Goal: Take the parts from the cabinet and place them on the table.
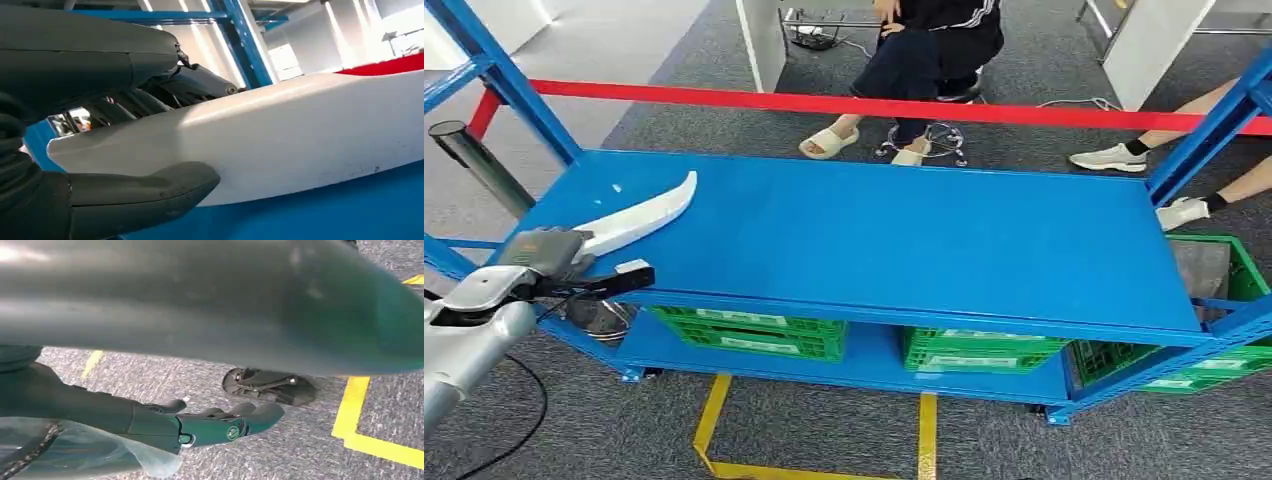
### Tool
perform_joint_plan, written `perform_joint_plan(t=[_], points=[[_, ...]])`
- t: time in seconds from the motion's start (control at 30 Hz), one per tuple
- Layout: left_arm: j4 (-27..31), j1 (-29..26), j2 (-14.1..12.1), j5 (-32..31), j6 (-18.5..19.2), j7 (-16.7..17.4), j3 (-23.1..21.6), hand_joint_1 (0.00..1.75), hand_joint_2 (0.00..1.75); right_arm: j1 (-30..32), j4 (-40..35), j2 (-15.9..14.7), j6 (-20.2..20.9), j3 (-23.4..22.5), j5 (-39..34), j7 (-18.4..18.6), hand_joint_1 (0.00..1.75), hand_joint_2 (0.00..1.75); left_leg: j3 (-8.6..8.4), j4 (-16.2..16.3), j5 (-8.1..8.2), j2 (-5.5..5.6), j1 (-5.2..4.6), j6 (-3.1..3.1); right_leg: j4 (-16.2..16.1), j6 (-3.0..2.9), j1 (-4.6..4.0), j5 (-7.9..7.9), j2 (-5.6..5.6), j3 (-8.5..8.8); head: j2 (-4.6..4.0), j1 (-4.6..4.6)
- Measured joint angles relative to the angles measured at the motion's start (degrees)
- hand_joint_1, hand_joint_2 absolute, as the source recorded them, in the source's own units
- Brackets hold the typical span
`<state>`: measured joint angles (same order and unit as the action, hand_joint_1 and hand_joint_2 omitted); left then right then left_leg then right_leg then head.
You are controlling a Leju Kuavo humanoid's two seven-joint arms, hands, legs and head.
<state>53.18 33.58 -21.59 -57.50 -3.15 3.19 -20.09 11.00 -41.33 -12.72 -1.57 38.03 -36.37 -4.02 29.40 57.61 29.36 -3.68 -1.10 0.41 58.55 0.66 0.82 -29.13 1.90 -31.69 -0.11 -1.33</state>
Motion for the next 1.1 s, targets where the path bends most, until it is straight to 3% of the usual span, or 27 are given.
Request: perform_joint_plan(t=[0.17,0.23,0.33,0.4,0.47,0.5,0.53,0.57,0.67,0.7,0.73,0.8,0.83,0.87,0.9,0.97,1.0,1.03,1.07,1.1], points=[[3.8,-2.7,0.0,1.7,-1.4,-0.8,0.7,1.75,1.75,0.0,0.0,0.0,-0.8,0.7,-0.6,-0.1,0.0,0.0,0.03,0.0,0.0,0.0,0.0,0.0,0.0,0.0,0.01,0.0,0.01,0.01,0.0,0.0],[7.2,-6.0,0.0,5.3,-4.4,-3.8,2.1,1.75,1.75,0.2,0.0,-0.2,-1.6,1.0,-1.5,-0.1,0.0,0.0,0.02,0.0,0.01,-0.02,-0.01,0.0,0.0,0.0,0.03,0.0,-0.05,-0.01,0.0,-0.02],[17.3,-14.9,0.5,12.6,-8.0,-9.3,4.7,1.75,1.75,0.7,-0.7,-0.6,-3.5,1.9,-3.0,-0.2,0.0,0.0,0.02,0.0,0.08,-0.12,-0.02,0.03,0.0,0.01,0.07,-0.01,-0.23,-0.03,0.0,-0.02],[25.8,-22.5,1.2,15.4,-11.3,-12.9,6.4,1.75,1.75,1.0,-1.4,-0.8,-4.7,2.6,-3.7,-0.5,0.0,0.0,0.12,0.4,0.52,-0.13,-0.33,0.81,-0.4,0.48,0.41,0.19,-0.31,0.0,0.0,-0.06],[33.0,-29.3,2.0,16.1,-16.2,-16.6,7.4,1.75,1.75,1.1,-1.8,-1.0,-5.4,3.5,-4.3,-1.2,0.0,0.0,0.1,0.4,0.22,-0.16,-0.42,1.14,-0.6,0.99,0.44,0.6,-0.31,0.11,0.0,-0.04],[36.8,-32.4,2.5,16.5,-19.1,-18.4,7.6,1.75,1.75,1.1,-2.0,-1.3,-5.8,3.9,-4.7,-1.7,0.0,0.0,-0.16,-0.9,-0.48,-0.19,-0.25,1.72,-1.0,1.33,0.19,0.81,-0.29,0.48,0.0,-0.11],[40.0,-35.0,3.4,16.6,-21.5,-19.6,7.6,1.75,1.75,1.1,-2.2,-1.6,-6.2,4.1,-5.1,-2.2,0.0,0.0,-0.7,-2.0,-1.24,-0.55,0.31,1.87,-0.6,1.38,0.21,-0.65,-0.63,-0.15,0.0,0.04],[42.7,-37.3,3.9,16.6,-23.8,-20.5,7.7,1.75,1.75,1.1,-2.4,-1.6,-6.3,4.3,-5.4,-2.6,0.0,0.0,-0.66,-2.5,-1.55,-0.39,0.43,2.3,1.9,1.38,0.09,-2.87,-1.16,-1.18,0.0,0.13],[50.6,-44.5,5.7,16.5,-30.5,-23.9,7.7,1.75,1.75,1.2,-3.3,-2.3,-6.8,5.0,-7.6,-4.9,0.0,0.0,-0.41,-2.4,-1.61,-0.29,0.42,2.39,14.8,1.81,0.32,-8.57,-1.65,-6.24,0.0,0.31],[52.1,-46.3,6.0,16.5,-32.1,-24.9,7.6,1.75,1.75,1.2,-3.5,-2.5,-6.9,5.1,-8.2,-5.4,0.0,0.0,-0.33,-2.3,-1.62,-0.29,0.43,2.37,16.2,1.97,0.32,-8.26,-1.66,-6.77,0.0,0.35],[53.8,-48.1,6.3,16.7,-33.9,-25.7,7.5,1.75,1.75,1.2,-4.0,-2.8,-7.0,5.1,-8.8,-5.9,0.0,0.0,-0.3,-2.1,-1.58,-0.59,0.52,2.32,14.8,2.12,0.38,-6.52,-1.62,-5.88,0.0,0.37],[56.6,-51.3,6.6,17.6,-35.9,-27.1,7.4,1.75,1.75,1.1,-5.1,-3.6,-7.8,5.1,-9.3,-6.4,0.0,0.0,-0.15,-1.3,-1.2,-0.93,0.87,1.79,5.7,2.51,0.67,-1.33,-0.94,-1.15,0.0,0.31],[57.9,-52.3,6.7,17.9,-36.4,-28.2,7.3,1.75,1.75,1.0,-5.8,-3.9,-8.3,5.1,-9.4,-6.5,0.0,0.0,0.04,-0.5,-0.83,-1.06,0.8,1.27,0.7,2.88,0.78,-0.52,0.87,1.31,0.0,0.42],[58.9,-53.5,6.8,17.9,-36.5,-29.2,7.3,1.75,1.75,0.8,-6.6,-4.0,-8.7,5.2,-9.5,-6.4,0.0,0.0,0.44,0.0,-0.6,-1.21,0.36,0.87,0.3,2.72,-0.07,-1.46,2.57,2.42,0.0,0.75],[60.4,-54.8,7.2,18.0,-36.5,-30.6,7.3,1.75,1.75,0.5,-7.5,-4.6,-9.3,5.1,-9.7,-6.5,0.0,0.0,0.52,0.6,-0.53,-1.51,0.24,0.72,0.5,1.77,0.1,-1.18,2.17,1.68,0.02,0.72],[61.9,-56.2,7.5,18.0,-36.6,-31.9,7.1,1.75,1.75,0.4,-8.6,-4.9,-9.7,5.1,-9.9,-6.5,0.0,0.0,0.75,1.1,-0.67,-2.41,0.26,0.48,0.7,1.09,0.11,-1.39,0.9,0.51,0.02,0.46],[62.6,-56.7,7.6,18.1,-36.6,-32.0,7.1,1.75,1.75,0.6,-9.0,-4.9,-9.8,5.1,-9.9,-6.4,0.0,0.0,0.75,1.2,-0.52,-2.88,0.36,0.32,0.5,0.47,0.27,-1.1,0.41,0.19,0.0,0.57],[63.2,-57.1,7.7,18.3,-36.6,-32.1,7.0,1.75,1.75,0.6,-9.4,-5.0,-9.9,5.1,-9.9,-6.4,0.0,0.0,1.08,1.9,0.85,-0.43,0.68,-0.36,0.5,-0.15,0.36,-0.72,-0.03,0.0,0.0,0.51],[63.6,-57.6,7.8,18.6,-36.6,-32.4,7.0,1.75,1.75,0.5,-9.8,-5.3,-10.2,5.1,-10.0,-6.4,0.0,0.0,1.63,3.9,3.38,1.82,0.88,-0.7,0.5,-0.66,0.36,-0.36,-0.55,-0.24,0.02,0.39],[64.0,-58.0,7.9,19.1,-36.7,-32.9,7.0,1.75,1.75,0.4,-10.4,-5.5,-10.5,5.1,-10.1,-6.3,0.0,0.0,2.89,7.6,6.5,2.77,1.02,-0.92,0.5,-1.03,0.34,0.17,-1.06,-0.6,0.0,0.42]])
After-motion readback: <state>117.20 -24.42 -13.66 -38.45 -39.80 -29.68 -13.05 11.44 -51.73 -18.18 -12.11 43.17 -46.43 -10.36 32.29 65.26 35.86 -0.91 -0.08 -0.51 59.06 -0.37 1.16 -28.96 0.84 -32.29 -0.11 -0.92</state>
